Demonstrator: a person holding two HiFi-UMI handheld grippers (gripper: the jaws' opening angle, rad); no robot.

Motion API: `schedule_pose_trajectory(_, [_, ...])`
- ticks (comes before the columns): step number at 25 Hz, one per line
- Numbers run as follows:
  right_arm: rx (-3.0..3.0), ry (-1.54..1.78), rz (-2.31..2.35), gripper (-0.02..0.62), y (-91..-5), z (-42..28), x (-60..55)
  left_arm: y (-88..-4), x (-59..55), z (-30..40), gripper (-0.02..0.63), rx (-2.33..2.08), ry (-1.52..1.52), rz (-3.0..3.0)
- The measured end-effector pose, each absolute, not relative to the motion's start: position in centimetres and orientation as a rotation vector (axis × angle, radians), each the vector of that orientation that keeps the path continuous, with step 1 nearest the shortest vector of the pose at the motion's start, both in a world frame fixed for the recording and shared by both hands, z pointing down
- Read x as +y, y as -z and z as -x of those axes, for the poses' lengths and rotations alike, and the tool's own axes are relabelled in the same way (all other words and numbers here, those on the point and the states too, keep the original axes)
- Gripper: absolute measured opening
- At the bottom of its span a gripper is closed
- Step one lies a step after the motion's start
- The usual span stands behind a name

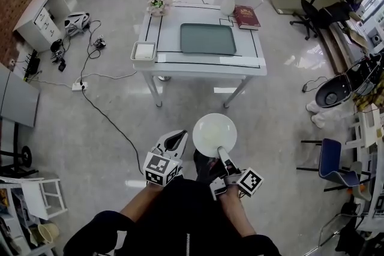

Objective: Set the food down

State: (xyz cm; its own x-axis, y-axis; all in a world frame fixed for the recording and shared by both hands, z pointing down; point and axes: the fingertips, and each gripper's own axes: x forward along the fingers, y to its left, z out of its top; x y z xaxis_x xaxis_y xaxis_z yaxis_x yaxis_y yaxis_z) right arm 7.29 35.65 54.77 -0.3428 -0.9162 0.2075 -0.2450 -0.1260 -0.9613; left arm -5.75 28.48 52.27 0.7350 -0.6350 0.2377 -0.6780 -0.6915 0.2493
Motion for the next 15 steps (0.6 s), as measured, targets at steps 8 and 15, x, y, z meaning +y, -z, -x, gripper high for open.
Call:
schedule_pose_trajectory(8, [1.57, 1.535, 1.305, 0.02, -55.2, -7.4, 34.5, -52.9, 27.3, 5.3, 0.006, -1.016, -0.209, -2.599])
schedule_pose_trajectory(15, [1.564, 1.558, 1.307, 0.02, -56.0, -8.3, 33.0, -53.8, 26.2, 4.8, 0.005, -1.024, -0.233, -2.577])
